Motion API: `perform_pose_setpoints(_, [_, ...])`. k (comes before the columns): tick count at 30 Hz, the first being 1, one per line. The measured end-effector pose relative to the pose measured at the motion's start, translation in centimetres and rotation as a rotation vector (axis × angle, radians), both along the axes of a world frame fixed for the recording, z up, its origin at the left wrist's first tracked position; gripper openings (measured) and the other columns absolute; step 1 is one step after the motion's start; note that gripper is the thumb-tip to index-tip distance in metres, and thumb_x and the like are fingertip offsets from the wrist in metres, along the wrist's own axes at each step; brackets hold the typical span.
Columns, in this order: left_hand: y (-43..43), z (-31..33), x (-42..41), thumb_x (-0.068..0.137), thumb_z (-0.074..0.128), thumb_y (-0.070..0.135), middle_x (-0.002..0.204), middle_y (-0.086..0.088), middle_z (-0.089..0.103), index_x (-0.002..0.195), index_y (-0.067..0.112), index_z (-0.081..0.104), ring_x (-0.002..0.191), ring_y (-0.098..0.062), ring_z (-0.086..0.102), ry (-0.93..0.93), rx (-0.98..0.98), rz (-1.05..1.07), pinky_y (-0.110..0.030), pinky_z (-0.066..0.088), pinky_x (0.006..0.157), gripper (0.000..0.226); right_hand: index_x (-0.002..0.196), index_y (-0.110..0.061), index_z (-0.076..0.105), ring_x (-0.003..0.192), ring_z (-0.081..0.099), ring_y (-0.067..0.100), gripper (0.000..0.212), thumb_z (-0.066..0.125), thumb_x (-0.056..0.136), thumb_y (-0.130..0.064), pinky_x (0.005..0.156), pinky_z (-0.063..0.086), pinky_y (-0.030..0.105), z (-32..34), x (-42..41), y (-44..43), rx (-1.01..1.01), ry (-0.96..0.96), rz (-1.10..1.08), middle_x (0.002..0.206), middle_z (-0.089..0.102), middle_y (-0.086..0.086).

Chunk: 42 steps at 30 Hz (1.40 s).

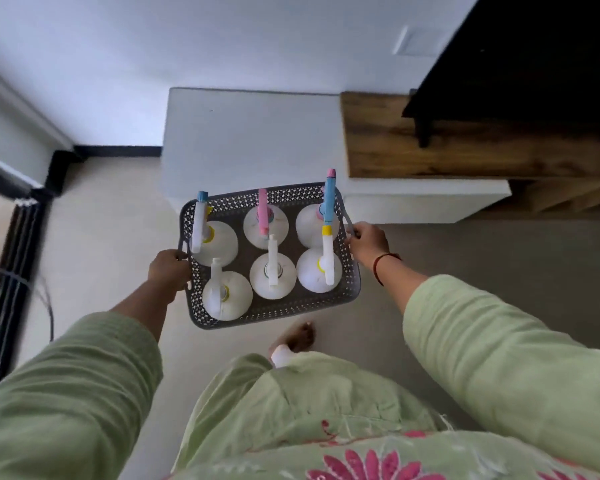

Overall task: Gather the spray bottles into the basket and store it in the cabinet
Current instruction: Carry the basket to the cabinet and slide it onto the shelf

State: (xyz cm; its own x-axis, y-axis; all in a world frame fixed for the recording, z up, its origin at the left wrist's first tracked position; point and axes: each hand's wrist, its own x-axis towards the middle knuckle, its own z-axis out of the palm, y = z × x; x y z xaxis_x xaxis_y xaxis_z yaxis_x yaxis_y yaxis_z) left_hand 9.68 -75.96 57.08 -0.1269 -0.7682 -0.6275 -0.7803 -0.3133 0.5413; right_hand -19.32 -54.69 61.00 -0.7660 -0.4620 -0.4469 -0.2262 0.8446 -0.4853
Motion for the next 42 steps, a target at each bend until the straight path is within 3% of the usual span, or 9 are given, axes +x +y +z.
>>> perform_pose_setpoints(8, [-1.2, 1.3, -15.2, 0.085, 0.052, 0.007, 0.096, -0.022, 0.069, 0.093, 0.012, 0.063, 0.088, -0.04, 0.07, -0.014, -0.014, -0.291, -0.051, 0.058, 0.082, 0.015, 0.096, -0.007, 0.069, 0.095, 0.063, 0.032, 0.017, 0.055, 0.087, -0.013, 0.074, 0.045, 0.029, 0.4, -7.8, 5.7, 0.014, 0.023, -0.285, 0.101, 0.07, 0.016])
perform_pose_setpoints(13, [-0.7, 1.2, -23.7, 0.085, 0.051, 0.005, 0.099, -0.021, 0.069, 0.104, 0.008, 0.064, 0.088, -0.039, 0.071, -0.053, -0.003, -0.503, -0.05, 0.059, 0.079, 0.023, 0.095, -0.006, 0.067, 0.093, 0.063, 0.034, 0.016, 0.054, 0.088, -0.013, 0.074, 0.046, 0.029, 0.0, -9.7, 10.2, 0.008, 0.015, -0.48, 0.1, 0.068, 0.017])
perform_pose_setpoints(19, [2.2, 1.2, -34.2, 0.084, 0.052, 0.007, 0.106, -0.02, 0.067, 0.108, 0.009, 0.065, 0.082, -0.035, 0.069, -0.065, 0.019, -0.797, -0.045, 0.06, 0.078, 0.027, 0.103, -0.004, 0.068, 0.098, 0.064, 0.039, 0.024, 0.058, 0.081, -0.005, 0.089, 0.051, 0.046, -0.6, -9.5, 15.9, 0.028, -0.008, -0.801, 0.106, 0.068, 0.022])
perform_pose_setpoints(28, [8.6, -1.4, -45.0, 0.085, 0.046, 0.007, 0.107, -0.02, 0.069, 0.11, 0.011, 0.065, 0.096, -0.038, 0.067, -0.16, 0.007, -1.241, -0.046, 0.057, 0.084, 0.032, 0.102, -0.004, 0.068, 0.102, 0.061, 0.038, 0.023, 0.056, 0.083, -0.004, 0.086, 0.049, 0.039, -4.7, -6.6, 21.3, 0.087, -0.087, -1.156, 0.105, 0.069, 0.021])
perform_pose_setpoints(36, [15.7, -8.2, -51.4, 0.086, 0.045, 0.008, 0.116, -0.015, 0.066, 0.116, 0.018, 0.065, 0.101, -0.035, 0.065, -0.238, -0.114, -1.545, -0.035, 0.055, 0.08, 0.037, 0.098, -0.005, 0.066, 0.094, 0.062, 0.038, 0.019, 0.053, 0.083, -0.005, 0.081, 0.051, 0.04, -12.5, -4.5, 24.6, 0.061, -0.196, -1.442, 0.098, 0.069, 0.021])
perform_pose_setpoints(42, [20.0, -18.2, -55.1, 0.088, 0.046, 0.009, 0.122, -0.016, 0.065, 0.119, 0.018, 0.064, 0.104, -0.037, 0.063, -0.262, -0.155, -1.689, -0.033, 0.051, 0.082, 0.037, 0.101, -0.003, 0.065, 0.1, 0.061, 0.037, 0.019, 0.055, 0.085, -0.004, 0.085, 0.047, 0.036, -22.8, -4.5, 25.9, 0.063, -0.21, -1.567, 0.104, 0.068, 0.021])
